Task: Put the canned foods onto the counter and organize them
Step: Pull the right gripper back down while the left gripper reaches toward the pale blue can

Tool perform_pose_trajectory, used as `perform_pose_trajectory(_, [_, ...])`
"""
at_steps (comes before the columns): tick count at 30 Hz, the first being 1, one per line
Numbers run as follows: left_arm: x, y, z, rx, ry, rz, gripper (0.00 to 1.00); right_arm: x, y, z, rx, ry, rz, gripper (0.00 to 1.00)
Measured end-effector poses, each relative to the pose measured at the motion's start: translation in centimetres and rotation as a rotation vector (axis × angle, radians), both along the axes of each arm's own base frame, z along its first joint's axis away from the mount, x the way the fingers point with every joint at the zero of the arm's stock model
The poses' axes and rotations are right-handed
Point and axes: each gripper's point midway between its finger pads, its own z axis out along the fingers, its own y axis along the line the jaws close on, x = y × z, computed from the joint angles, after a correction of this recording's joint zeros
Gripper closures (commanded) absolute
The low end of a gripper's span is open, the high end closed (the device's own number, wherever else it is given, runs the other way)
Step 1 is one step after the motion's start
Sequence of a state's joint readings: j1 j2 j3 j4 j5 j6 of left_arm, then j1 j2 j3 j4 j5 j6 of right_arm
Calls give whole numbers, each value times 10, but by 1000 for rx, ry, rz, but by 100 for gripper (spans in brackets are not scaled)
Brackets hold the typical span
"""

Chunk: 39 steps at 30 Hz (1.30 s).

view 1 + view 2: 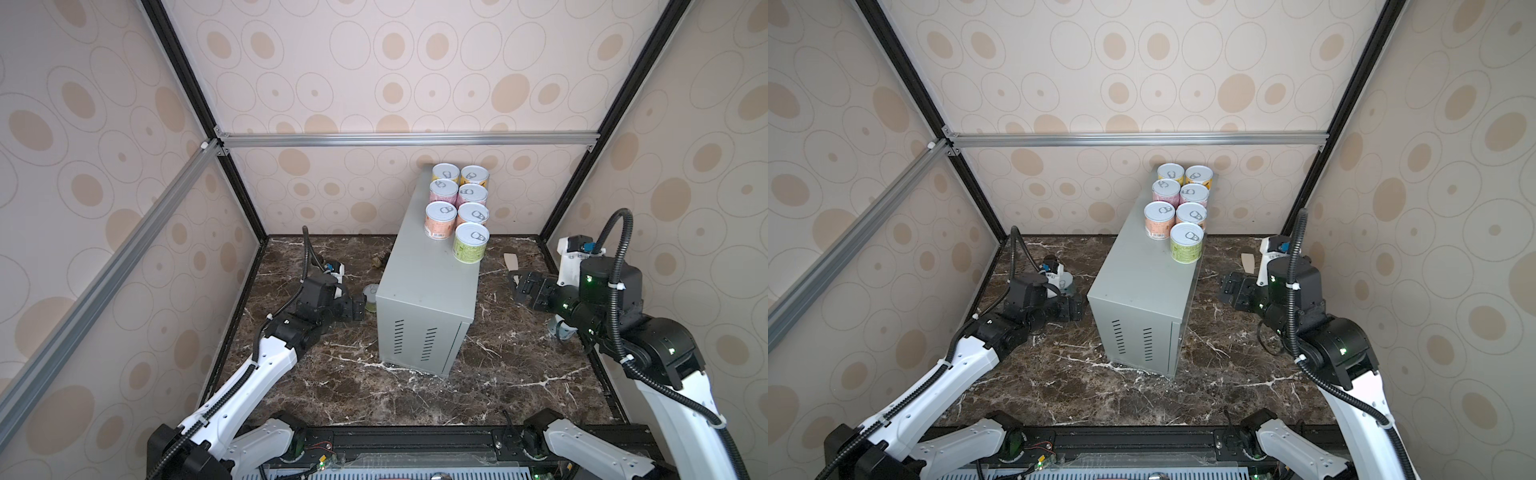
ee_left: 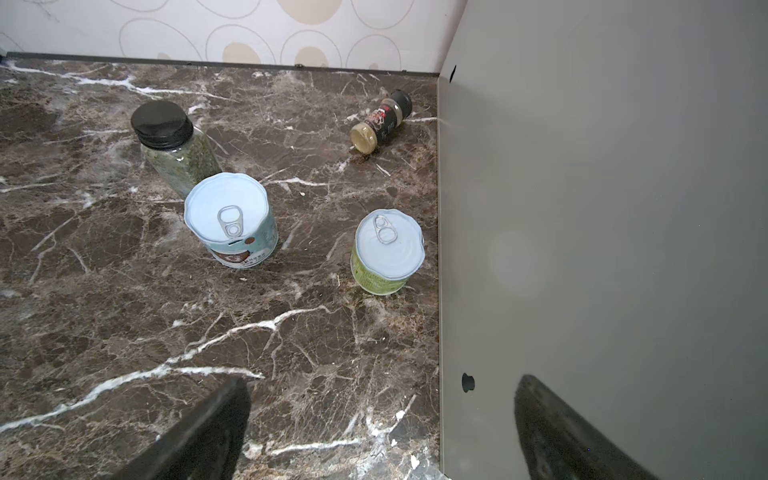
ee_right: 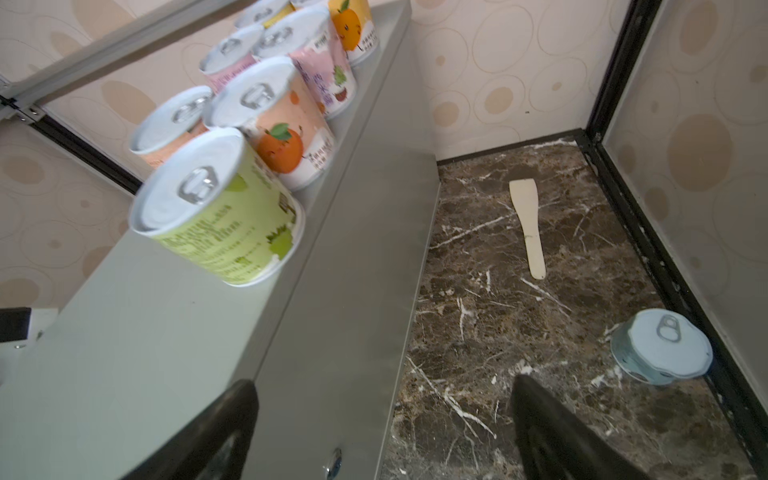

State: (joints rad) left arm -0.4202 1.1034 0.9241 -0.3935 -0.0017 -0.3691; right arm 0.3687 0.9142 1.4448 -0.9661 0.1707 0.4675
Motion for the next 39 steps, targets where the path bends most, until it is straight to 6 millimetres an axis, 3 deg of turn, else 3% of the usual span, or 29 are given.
perform_pose_trajectory(6, [11,-3,-14,17,53,2,1,-2,-22,-75,80,155,-89,1])
perform_pose_trajectory(10, [14,-6,-25,26,86,-7,1,-4,-19,-125,137,252,-90,1])
perform_pose_trajectory(16, [24,-11,-41,48,131,-12,1,-7,-13,-173,181,319,-85,1])
perform_pose_trajectory(27, [50,-27,-70,67,206,-34,1,-3,-9,-218,196,360,-81,1])
perform_pose_trajectory(39, [103,-53,-89,65,250,-40,1,5,-8,-222,177,356,-63,1])
